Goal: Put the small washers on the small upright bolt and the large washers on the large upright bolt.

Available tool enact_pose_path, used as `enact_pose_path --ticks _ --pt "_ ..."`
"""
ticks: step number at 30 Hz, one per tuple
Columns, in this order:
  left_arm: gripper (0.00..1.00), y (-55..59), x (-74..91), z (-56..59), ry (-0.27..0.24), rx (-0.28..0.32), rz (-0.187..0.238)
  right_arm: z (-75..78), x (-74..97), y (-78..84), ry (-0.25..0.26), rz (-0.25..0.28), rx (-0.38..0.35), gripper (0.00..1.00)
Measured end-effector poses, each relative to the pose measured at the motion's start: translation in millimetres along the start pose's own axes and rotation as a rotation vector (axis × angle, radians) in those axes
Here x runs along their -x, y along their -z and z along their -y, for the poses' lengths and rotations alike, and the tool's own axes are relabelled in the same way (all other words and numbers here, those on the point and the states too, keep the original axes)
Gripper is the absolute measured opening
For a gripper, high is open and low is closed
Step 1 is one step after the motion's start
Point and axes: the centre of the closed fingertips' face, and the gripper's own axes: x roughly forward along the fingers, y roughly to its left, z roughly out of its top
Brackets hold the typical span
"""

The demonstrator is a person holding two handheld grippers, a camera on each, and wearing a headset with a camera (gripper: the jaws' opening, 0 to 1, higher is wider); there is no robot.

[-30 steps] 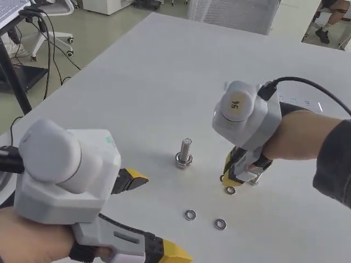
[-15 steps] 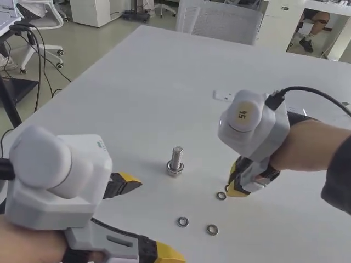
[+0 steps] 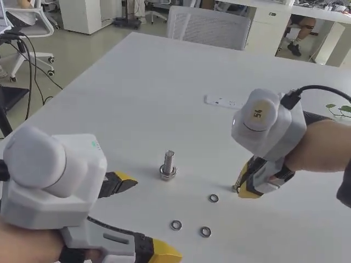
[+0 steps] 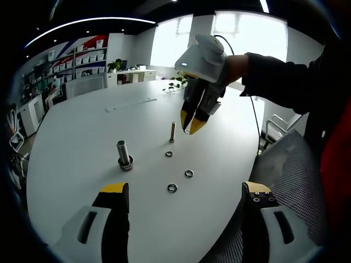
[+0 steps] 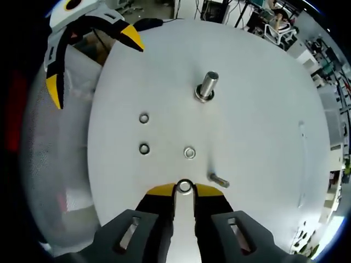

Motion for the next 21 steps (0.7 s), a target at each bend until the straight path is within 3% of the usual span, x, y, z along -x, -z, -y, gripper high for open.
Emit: enact_pose_path --ticks 9,13,21 --pt "0.84 -3.4 -1.8 -2.0 -0.007 0.001 0.01 13.6 16.9 18.0 0.039 -0.012 -0.029 0.13" --pt "0.84 -4.4 -1.6 -2.9 -0.013 0.001 0.015 23.0 24.0 17.9 0.067 -0.008 -0.035 0.13" --pt "0.84 -4.5 -0.3 -4.8 -0.023 0.007 0.017 33.3 21.4 6.7 0.082 0.011 -0.02 0.13"
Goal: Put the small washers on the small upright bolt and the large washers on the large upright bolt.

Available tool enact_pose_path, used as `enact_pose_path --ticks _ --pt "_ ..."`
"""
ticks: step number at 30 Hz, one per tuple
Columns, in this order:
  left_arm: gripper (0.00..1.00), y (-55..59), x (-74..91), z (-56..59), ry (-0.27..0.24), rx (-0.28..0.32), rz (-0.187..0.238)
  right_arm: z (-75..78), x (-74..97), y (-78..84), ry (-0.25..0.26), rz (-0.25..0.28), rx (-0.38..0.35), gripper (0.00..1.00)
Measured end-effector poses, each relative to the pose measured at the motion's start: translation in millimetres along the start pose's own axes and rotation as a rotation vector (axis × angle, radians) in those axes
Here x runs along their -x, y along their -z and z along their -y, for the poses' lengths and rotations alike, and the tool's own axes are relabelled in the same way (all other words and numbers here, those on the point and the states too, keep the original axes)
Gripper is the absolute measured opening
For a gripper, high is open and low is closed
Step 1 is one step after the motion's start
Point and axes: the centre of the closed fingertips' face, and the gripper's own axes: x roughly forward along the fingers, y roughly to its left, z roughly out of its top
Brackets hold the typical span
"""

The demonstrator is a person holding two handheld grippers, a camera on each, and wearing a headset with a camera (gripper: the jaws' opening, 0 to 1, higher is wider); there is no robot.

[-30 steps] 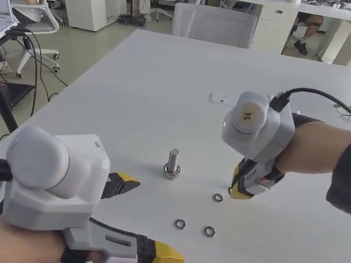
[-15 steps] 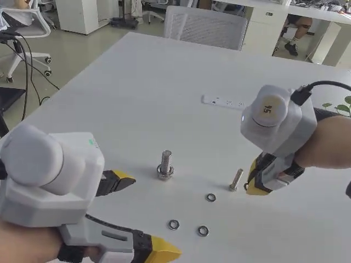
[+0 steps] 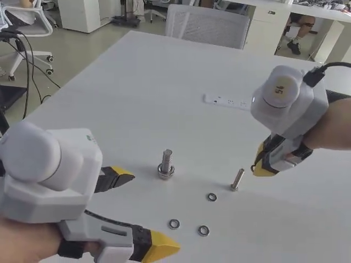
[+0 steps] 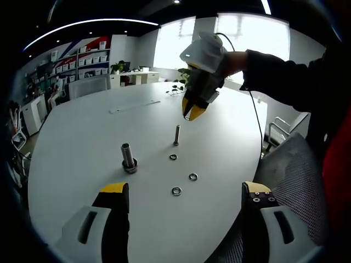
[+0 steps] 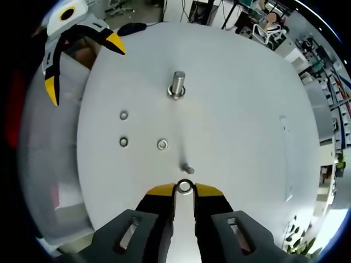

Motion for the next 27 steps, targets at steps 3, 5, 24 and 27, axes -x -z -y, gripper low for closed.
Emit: enact_pose_path --ticks 3,5,24,27 --pt "0.84 -0.9 -0.1 -0.8 -0.003 0.003 0.002 5.4 -2.4 -2.9 0.002 -0.004 0.01 0.13" --pt "0.84 -1.5 -0.4 -1.1 -0.002 0.004 0.003 5.9 -3.7 -4.3 -0.006 -0.003 0.009 0.13" --pt "0.84 -6.4 -6.9 -7.1 -0.007 0.014 0.01 6.2 -17.5 -7.8 -0.033 -0.028 0.046 0.13" --pt "0.84 -4.7 -7.1 -7.1 -0.005 0.013 0.005 7.9 -18.8 -7.8 -0.035 -0.03 0.048 0.13"
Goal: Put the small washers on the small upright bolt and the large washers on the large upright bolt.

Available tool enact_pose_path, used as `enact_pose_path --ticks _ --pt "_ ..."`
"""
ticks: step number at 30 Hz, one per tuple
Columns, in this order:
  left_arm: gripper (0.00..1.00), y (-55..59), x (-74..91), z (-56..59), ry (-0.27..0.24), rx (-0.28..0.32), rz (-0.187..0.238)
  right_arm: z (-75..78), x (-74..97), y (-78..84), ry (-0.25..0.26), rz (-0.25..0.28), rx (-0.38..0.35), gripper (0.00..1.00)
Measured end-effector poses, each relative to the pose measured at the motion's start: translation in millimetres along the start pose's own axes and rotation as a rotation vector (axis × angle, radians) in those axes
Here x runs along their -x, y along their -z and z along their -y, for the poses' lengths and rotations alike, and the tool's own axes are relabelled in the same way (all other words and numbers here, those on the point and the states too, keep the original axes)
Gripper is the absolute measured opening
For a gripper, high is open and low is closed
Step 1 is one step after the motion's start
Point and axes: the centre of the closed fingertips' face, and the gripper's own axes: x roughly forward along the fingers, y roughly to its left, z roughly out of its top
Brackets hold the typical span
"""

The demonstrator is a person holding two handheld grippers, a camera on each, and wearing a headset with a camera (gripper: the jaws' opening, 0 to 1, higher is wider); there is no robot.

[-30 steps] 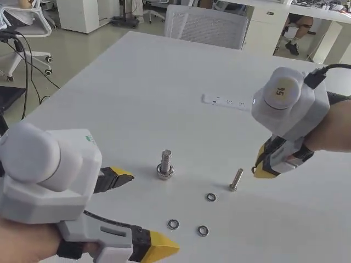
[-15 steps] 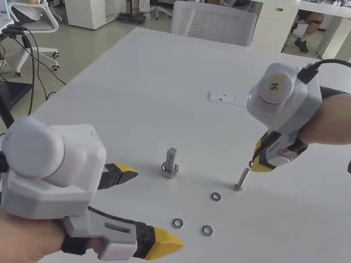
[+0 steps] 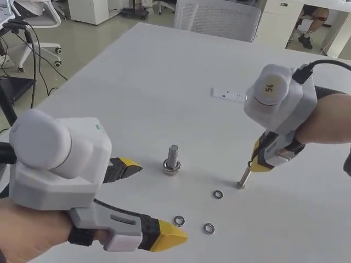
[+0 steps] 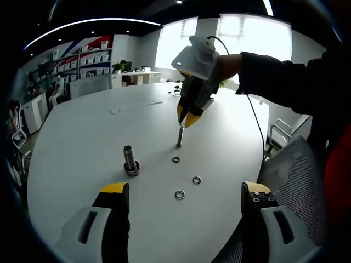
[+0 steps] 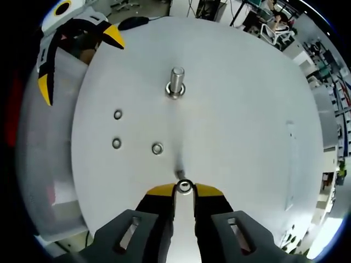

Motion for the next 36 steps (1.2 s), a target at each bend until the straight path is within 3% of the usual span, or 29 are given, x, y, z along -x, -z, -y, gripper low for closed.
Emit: enact_pose_path --ticks 36 --pt "0.83 3.3 0.4 -0.3 0.003 0.01 -0.009 0.4 -14.3 -0.2 -0.04 -0.019 0.006 0.13"
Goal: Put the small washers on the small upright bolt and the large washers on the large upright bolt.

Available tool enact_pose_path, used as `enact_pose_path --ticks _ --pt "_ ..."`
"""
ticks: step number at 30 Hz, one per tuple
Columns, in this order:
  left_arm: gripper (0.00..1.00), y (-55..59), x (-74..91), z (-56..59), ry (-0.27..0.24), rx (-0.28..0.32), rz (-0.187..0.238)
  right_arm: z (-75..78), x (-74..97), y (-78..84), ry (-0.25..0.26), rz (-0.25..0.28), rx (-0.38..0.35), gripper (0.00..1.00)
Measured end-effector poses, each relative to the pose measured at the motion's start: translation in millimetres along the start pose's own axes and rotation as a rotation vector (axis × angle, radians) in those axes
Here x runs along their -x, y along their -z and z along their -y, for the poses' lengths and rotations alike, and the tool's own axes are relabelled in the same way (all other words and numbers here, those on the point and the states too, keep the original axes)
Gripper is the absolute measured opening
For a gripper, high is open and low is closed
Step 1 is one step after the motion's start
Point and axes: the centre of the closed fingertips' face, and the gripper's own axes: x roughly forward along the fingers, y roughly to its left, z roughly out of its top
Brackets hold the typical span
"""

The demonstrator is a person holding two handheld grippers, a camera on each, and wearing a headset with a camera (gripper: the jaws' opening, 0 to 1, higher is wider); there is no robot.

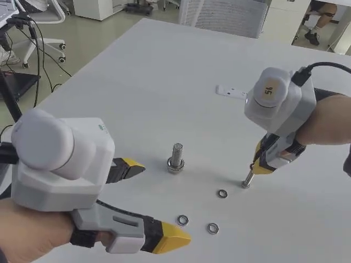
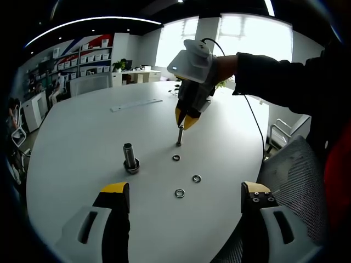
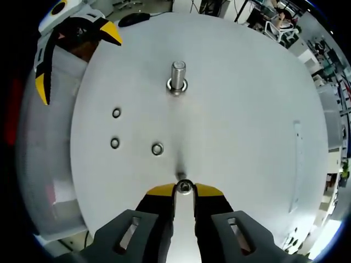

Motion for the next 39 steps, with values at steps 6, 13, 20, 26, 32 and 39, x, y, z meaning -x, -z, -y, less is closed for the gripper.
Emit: enact_pose_path --ticks 6,13,20,26,32,39 --pt "0.83 0.5 0.5 -0.8 -0.004 0.002 -0.001 -1.6 -6.3 0.5 -0.014 -0.005 -0.002 0.14" --pt "0.83 1.6 0.9 -2.1 -0.01 0.007 -0.003 -3.4 -18.2 1.7 -0.035 -0.006 -0.01 0.14" --pt "0.83 2.0 1.1 -2.4 -0.013 0.008 -0.006 -6.0 -30.6 5.0 -0.052 -0.01 -0.021 0.14" --pt "0.83 3.0 1.4 -1.9 -0.015 0.01 -0.007 -8.2 -38.1 6.6 -0.062 -0.011 -0.028 0.14" --pt "0.83 3.8 1.8 -1.5 -0.016 0.011 -0.008 -10.5 -41.3 6.4 -0.068 -0.01 -0.035 0.14" --pt "0.83 4.3 1.7 -0.8 -0.016 0.014 -0.009 -10.5 -46.2 7.5 -0.072 -0.016 -0.035 0.14"
